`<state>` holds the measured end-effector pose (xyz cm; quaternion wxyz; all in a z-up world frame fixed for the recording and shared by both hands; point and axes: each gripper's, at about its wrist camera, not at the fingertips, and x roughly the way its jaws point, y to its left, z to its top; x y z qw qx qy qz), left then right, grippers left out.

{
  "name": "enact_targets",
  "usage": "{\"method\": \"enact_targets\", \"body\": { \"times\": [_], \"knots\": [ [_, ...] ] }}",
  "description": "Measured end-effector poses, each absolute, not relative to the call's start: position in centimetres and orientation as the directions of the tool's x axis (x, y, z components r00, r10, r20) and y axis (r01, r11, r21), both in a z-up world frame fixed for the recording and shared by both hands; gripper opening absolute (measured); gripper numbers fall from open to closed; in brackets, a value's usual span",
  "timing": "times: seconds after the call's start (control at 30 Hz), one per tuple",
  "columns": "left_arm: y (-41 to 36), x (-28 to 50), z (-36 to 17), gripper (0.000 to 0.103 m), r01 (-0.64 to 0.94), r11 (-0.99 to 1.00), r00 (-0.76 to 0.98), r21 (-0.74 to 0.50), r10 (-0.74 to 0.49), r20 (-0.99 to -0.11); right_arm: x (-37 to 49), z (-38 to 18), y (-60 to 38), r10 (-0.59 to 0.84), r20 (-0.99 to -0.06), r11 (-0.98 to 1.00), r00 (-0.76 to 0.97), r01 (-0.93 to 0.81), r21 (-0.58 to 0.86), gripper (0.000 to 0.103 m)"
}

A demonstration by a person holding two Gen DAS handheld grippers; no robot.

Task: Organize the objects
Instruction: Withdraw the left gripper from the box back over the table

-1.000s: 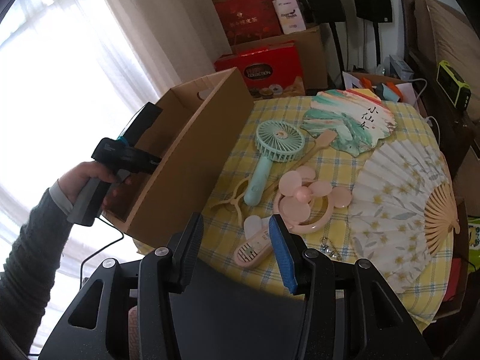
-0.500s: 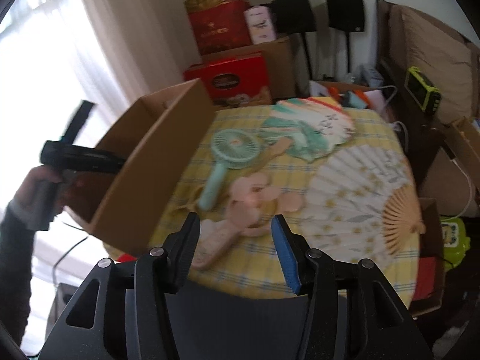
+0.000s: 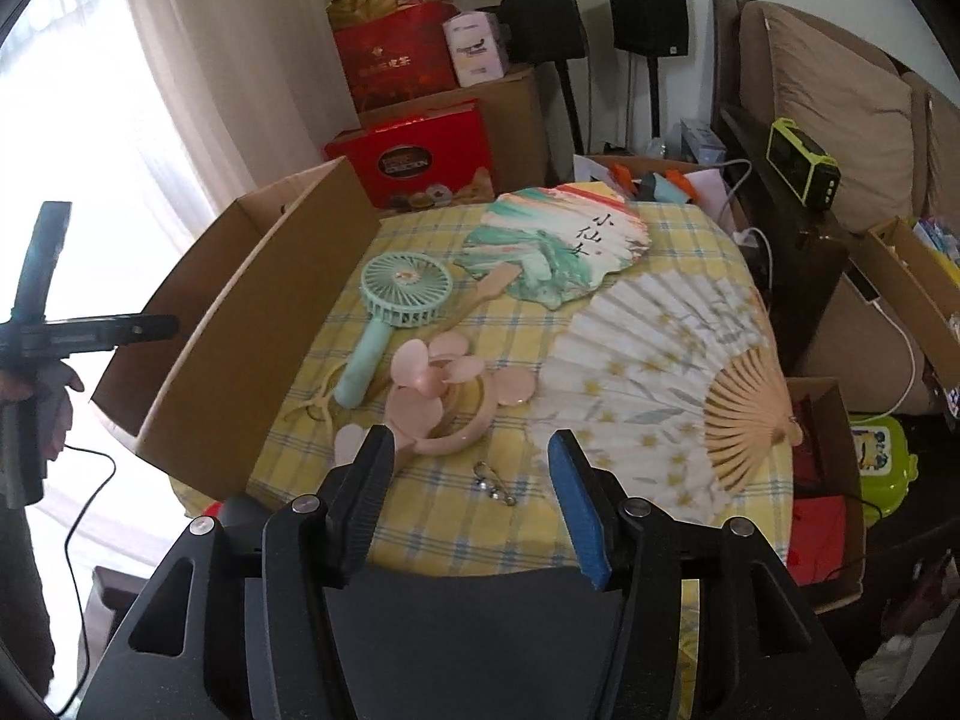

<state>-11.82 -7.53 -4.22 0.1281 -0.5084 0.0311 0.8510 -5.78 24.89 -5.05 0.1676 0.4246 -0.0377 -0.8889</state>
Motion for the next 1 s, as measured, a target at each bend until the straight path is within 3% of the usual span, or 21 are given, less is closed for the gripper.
{"method": "enact_targets", "body": {
  "times": [0.4, 0.83, 1.0],
  "knots": [
    [-5.5, -8.1, -1.3, 0.088, -0.308, -0.942, -0.496, -0.135, 0.28, -0.822, -5.8, -5.5, 24.1, -0.335, -0.751, -0.936, -0.569, 0.294, 0.195, 0.056],
    [-4.3, -6.6, -0.8, 0.091, -0.308, -0.95, -0.553, -0.062, 0.231, -0.8, -8.1, -7.9, 15.7, -0.413, -0.793, -0.87, -0.447, 0.451, 0.199, 0.055],
    [-5.3, -6.7, -0.9, 0.091, -0.296, -0.951, -0.553, -0.09, 0.247, -0.796, -9.4, -9.6, 12.5, -0.396, -0.825, -0.853, -0.403, 0.494, 0.169, 0.048]
  ]
}}
